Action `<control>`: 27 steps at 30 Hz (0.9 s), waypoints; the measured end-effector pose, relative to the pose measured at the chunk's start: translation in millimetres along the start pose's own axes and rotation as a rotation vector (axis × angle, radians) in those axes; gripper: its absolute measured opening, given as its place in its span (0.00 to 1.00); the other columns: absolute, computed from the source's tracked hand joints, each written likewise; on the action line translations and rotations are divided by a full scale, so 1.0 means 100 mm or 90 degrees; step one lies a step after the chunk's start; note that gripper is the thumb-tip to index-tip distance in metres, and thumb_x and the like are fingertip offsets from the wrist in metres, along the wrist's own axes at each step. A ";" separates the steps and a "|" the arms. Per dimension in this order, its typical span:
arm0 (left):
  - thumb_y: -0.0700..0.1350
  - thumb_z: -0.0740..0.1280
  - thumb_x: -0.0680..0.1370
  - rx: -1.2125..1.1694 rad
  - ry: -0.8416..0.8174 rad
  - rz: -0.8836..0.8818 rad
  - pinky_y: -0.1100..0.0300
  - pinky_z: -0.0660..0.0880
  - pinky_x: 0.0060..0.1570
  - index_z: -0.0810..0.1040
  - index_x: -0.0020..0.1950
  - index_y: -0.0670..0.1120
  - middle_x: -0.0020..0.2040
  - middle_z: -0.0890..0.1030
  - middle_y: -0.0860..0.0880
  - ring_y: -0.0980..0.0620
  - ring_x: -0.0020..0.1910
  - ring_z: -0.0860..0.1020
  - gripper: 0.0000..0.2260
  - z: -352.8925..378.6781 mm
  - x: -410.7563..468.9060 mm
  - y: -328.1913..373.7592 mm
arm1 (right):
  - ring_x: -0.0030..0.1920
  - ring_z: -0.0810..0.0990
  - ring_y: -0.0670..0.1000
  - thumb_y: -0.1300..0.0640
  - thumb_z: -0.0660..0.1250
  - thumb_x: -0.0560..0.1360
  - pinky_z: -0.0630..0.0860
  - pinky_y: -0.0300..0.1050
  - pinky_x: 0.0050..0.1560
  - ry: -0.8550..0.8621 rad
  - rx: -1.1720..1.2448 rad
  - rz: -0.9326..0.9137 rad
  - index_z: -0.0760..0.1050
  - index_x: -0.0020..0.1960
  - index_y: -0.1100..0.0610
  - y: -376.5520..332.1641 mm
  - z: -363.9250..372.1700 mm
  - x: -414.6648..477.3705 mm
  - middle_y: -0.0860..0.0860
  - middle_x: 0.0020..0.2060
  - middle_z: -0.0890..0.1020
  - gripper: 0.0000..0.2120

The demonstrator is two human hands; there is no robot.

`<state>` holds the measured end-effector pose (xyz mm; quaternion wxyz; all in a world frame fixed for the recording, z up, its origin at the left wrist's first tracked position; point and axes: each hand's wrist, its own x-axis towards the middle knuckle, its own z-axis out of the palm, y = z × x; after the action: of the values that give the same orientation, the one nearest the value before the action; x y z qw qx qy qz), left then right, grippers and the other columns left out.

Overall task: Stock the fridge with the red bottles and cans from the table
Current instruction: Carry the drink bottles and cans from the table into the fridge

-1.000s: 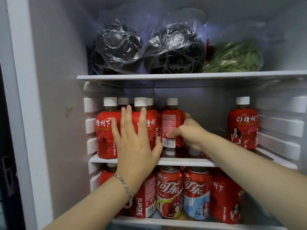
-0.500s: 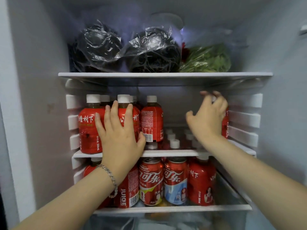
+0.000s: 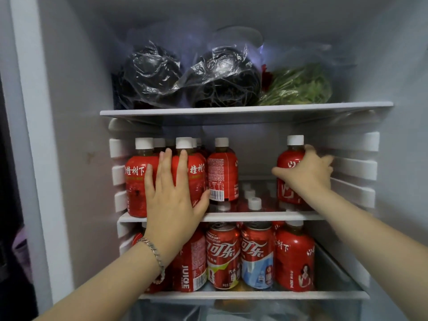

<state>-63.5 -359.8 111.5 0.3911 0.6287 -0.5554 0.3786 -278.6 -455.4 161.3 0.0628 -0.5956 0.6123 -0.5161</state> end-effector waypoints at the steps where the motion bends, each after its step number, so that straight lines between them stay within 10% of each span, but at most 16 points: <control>1: 0.61 0.56 0.72 -0.010 0.000 0.000 0.50 0.42 0.71 0.56 0.74 0.44 0.74 0.59 0.38 0.43 0.74 0.56 0.34 -0.01 -0.02 -0.01 | 0.64 0.68 0.64 0.48 0.75 0.63 0.70 0.54 0.61 -0.019 0.053 -0.015 0.65 0.69 0.55 -0.03 -0.01 -0.07 0.62 0.64 0.67 0.38; 10: 0.69 0.51 0.70 -0.098 -0.019 -0.129 0.42 0.38 0.69 0.43 0.75 0.57 0.76 0.38 0.46 0.46 0.74 0.35 0.37 -0.01 -0.12 -0.13 | 0.63 0.69 0.51 0.45 0.72 0.69 0.69 0.43 0.62 -0.205 0.328 -0.203 0.64 0.68 0.49 -0.60 0.36 -0.74 0.48 0.59 0.63 0.32; 15: 0.73 0.47 0.67 -0.111 -0.047 -0.172 0.47 0.35 0.69 0.35 0.73 0.61 0.73 0.28 0.48 0.48 0.72 0.28 0.40 -0.02 -0.16 -0.15 | 0.59 0.75 0.50 0.33 0.73 0.56 0.75 0.50 0.59 -0.265 0.419 -0.150 0.60 0.70 0.42 -0.55 0.48 -0.70 0.51 0.64 0.71 0.46; 18: 0.75 0.46 0.65 -0.115 -0.058 -0.181 0.45 0.34 0.68 0.33 0.71 0.66 0.72 0.25 0.47 0.48 0.69 0.25 0.40 -0.05 -0.13 -0.09 | 0.59 0.75 0.48 0.47 0.79 0.60 0.74 0.43 0.56 -0.303 0.464 -0.152 0.55 0.72 0.45 -0.51 0.48 -0.68 0.47 0.62 0.71 0.48; 27: 0.70 0.51 0.71 0.004 0.016 -0.133 0.32 0.57 0.63 0.49 0.75 0.62 0.75 0.44 0.38 0.31 0.73 0.46 0.34 0.16 -0.06 -0.18 | 0.49 0.79 0.42 0.48 0.77 0.53 0.77 0.34 0.42 -0.396 0.514 -0.115 0.62 0.68 0.46 -0.43 0.52 -0.62 0.44 0.51 0.78 0.46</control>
<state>-45.4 -370.8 98.6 0.4332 0.6798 -0.4805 0.3455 -196.9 -424.3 134.1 0.4219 -0.6995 0.2630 -0.5133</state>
